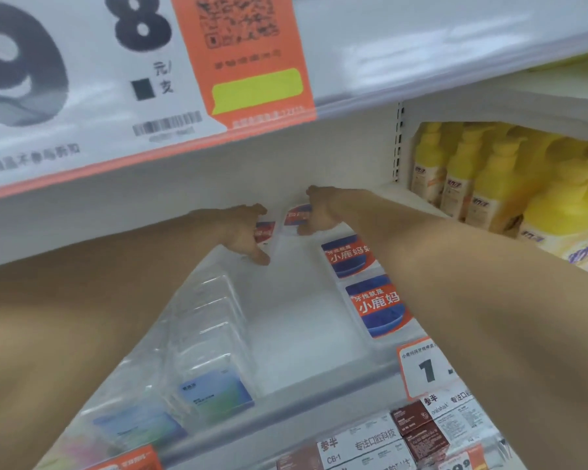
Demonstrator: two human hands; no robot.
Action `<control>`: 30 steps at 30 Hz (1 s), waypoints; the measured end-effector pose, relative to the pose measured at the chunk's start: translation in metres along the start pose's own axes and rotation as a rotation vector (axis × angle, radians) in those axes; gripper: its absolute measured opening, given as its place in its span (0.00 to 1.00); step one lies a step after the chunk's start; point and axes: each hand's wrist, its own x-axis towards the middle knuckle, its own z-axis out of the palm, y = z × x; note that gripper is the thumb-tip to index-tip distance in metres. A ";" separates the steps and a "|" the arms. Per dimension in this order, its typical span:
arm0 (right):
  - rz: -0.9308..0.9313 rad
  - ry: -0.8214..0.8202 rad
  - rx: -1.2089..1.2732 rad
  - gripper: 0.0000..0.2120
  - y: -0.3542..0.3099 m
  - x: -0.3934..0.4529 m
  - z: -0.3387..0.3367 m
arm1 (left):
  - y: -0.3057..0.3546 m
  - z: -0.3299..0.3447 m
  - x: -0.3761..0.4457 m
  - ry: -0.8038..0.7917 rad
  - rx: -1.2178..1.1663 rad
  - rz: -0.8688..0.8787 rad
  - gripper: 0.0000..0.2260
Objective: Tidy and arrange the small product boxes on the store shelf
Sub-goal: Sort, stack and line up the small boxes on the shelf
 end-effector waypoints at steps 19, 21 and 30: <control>0.330 0.488 0.782 0.35 0.095 -0.221 -0.061 | 0.101 -0.042 -0.101 0.321 -0.237 0.169 0.33; 0.289 0.487 0.792 0.23 0.103 -0.238 -0.050 | 0.124 -0.028 -0.122 0.331 -0.309 0.224 0.32; 0.210 0.531 0.984 0.30 0.117 -0.225 -0.012 | 0.146 0.049 -0.145 0.506 -0.550 0.290 0.41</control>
